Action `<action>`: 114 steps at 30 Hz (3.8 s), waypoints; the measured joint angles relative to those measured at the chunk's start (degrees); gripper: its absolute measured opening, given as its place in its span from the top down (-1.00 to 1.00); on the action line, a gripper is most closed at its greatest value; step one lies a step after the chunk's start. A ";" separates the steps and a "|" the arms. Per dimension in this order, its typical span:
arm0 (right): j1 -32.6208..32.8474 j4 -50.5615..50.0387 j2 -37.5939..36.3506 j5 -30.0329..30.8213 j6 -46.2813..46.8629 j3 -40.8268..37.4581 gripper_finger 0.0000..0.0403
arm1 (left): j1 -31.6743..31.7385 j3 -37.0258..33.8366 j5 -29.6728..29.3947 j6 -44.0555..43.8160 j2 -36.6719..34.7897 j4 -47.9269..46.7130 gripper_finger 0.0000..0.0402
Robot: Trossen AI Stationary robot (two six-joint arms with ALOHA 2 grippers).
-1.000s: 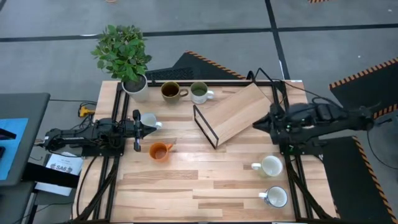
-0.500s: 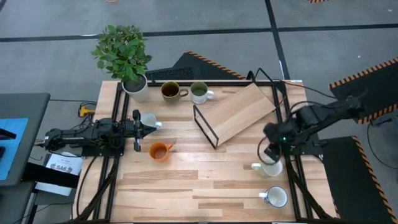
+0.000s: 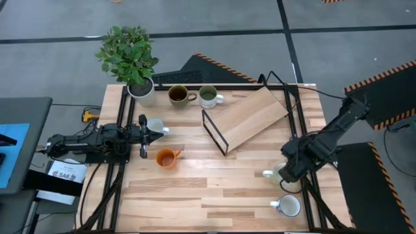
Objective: Place coffee mugs
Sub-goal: Put the yellow mug on the shelf
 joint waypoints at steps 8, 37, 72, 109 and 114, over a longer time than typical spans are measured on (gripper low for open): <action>0.37 1.18 5.54 2.53 0.25 -2.89 0.21 | 0.02 0.00 -0.02 0.00 0.00 -0.02 1.00; -3.27 6.14 9.33 4.26 -5.79 -8.39 0.21 | 0.01 0.00 -0.02 0.00 0.00 -0.02 1.00; -38.99 -4.27 -0.49 31.73 -26.81 12.23 0.80 | 0.00 0.01 -0.13 0.00 -0.02 0.02 1.00; -85.48 20.51 17.64 23.50 -60.12 12.39 0.80 | 0.01 0.01 -0.24 -0.01 -0.02 0.03 1.00; -85.60 20.71 17.15 24.87 -59.95 12.31 0.67 | 0.02 0.00 -0.22 0.00 -0.02 0.04 1.00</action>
